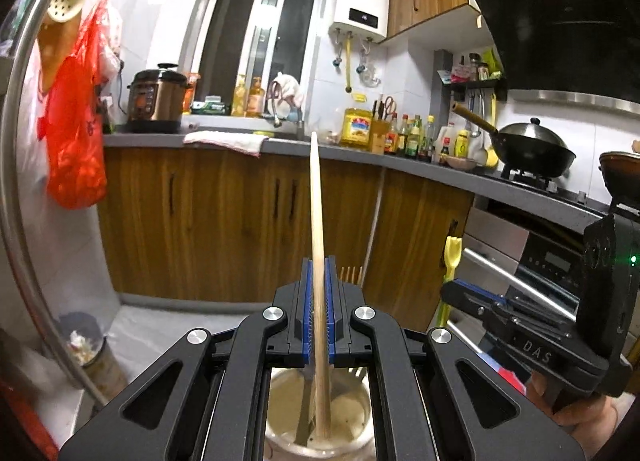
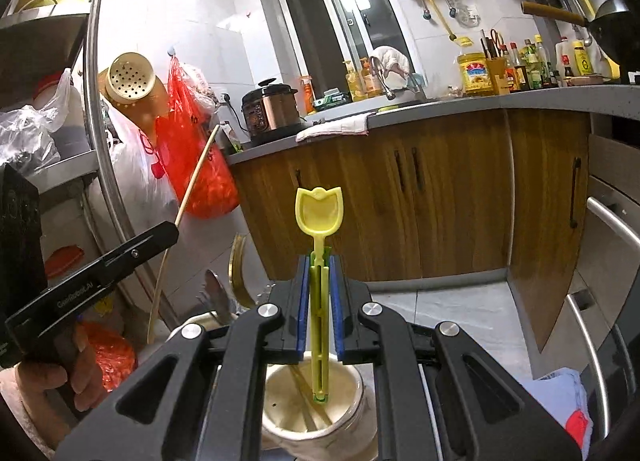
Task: Organize utensils
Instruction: 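Lift the yellow spoon and chopstick and carry both over the ceramic holder, then drop the yellow spoon into the smaller cup while the left tool drops the chopstick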
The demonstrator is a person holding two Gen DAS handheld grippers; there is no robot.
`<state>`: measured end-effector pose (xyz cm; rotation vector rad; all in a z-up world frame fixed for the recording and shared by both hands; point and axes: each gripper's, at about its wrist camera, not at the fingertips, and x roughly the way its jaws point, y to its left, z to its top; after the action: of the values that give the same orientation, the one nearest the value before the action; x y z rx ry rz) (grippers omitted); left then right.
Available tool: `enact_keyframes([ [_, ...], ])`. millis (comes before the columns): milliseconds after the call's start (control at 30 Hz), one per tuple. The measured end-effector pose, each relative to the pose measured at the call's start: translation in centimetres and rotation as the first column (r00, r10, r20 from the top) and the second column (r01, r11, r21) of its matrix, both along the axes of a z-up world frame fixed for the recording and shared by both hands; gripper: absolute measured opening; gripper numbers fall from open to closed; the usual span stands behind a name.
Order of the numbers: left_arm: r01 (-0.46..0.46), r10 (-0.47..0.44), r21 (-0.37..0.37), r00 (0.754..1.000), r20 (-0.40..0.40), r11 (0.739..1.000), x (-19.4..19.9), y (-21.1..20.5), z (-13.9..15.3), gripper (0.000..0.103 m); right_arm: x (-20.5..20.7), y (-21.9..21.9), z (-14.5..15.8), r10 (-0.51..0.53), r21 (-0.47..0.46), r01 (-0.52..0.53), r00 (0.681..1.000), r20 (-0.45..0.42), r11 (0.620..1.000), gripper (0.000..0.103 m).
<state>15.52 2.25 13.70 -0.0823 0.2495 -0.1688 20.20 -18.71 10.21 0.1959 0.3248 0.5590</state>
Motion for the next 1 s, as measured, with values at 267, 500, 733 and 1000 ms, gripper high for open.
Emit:
enact_keyframes([
  [267,-0.034,0.034,0.009,0.999,0.000,0.999,0.4,0.1,-3.1,0.006,0.5,1.1,-2.3,0.028,-0.076,-0.032,0.999,-0.046,0.997,0.010],
  [500,-0.015,0.016,0.011,0.996,-0.086,1.000,-0.6,0.3,-5.0,0.006,-0.5,1.7,-3.3,0.066,-0.129,-0.076,0.994,-0.085,0.989,0.010],
  [733,-0.004,0.005,0.005,0.985,-0.172,1.000,-1.6,0.6,-5.8,0.006,-1.5,2.4,-4.2,0.096,-0.183,-0.119,0.987,-0.132,0.976,0.010],
  [1000,-0.002,0.012,0.063,0.986,-0.164,0.998,-2.3,-0.5,-5.8,0.006,-1.6,2.8,-4.8,0.106,-0.200,-0.141,0.979,-0.174,0.970,0.010],
])
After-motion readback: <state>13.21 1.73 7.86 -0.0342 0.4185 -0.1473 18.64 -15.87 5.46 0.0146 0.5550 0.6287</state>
